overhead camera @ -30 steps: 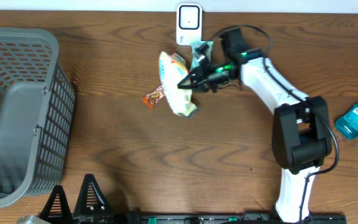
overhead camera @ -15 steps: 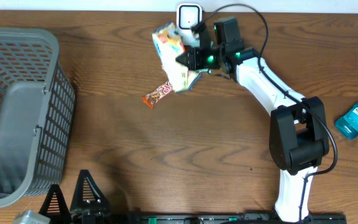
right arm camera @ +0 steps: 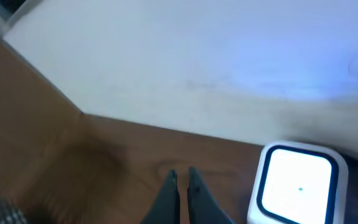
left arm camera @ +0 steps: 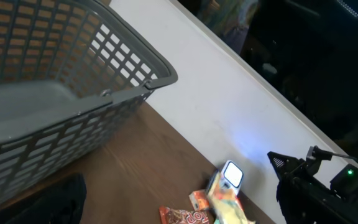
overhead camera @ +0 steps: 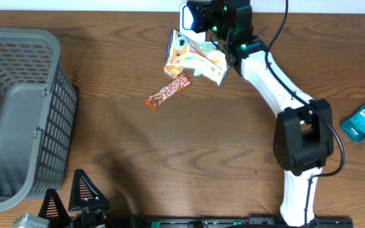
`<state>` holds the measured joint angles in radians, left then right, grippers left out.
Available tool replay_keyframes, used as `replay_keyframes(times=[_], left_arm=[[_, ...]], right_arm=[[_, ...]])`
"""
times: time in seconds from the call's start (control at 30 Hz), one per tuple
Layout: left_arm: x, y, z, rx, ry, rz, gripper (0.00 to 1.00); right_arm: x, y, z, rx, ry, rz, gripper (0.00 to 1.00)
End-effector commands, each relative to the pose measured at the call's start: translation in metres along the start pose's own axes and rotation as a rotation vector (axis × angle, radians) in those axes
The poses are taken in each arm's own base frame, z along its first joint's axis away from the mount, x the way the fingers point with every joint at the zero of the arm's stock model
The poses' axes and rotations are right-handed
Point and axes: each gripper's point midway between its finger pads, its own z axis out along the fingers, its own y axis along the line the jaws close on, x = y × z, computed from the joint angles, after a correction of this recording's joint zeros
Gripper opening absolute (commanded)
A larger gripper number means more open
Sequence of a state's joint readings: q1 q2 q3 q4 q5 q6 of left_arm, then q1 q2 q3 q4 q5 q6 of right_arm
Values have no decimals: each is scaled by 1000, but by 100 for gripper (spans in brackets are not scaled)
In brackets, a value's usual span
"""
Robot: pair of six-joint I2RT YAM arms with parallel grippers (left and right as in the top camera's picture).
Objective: Scan the item barcode
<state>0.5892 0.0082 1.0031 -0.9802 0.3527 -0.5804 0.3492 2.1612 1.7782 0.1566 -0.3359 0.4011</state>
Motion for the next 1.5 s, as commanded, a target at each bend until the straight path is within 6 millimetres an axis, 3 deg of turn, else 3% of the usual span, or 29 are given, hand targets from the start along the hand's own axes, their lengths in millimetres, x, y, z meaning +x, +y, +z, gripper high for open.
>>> replay_keyframes(times=[0.0,0.27,0.4,0.83,1.0,1.2,1.33,1.37,1.47], left_arm=[[-1,2,1,-11,-14,-9,98],[-1,2,1,-11,-14,-9,98],[-1,3,2,-12,-12,-9,98],[-1,5,7,-10,-15,-9,98],[-1,5,7,-10,-15,-8,98],[-1,4,7,-8,-17,-7,98],[-1,4,7,-8,-17,-7,98],[-2,4,7,-8,-17,-7,98],[-1,4,7,-8,-17,-7,98]], right_arm=[[39,3,18,-7,89,41,9],[106,-1,11,56,339,-253,57],[133,-9,0,55,463,-359,72],[161,-58,-33,232,695,-610,74],[180,-84,-33,325,751,-640,74],[223,-109,-31,334,840,-617,61],[234,-119,-32,382,861,-601,8],[229,-116,-31,411,837,-554,1],[210,-101,-29,446,768,-451,1]])
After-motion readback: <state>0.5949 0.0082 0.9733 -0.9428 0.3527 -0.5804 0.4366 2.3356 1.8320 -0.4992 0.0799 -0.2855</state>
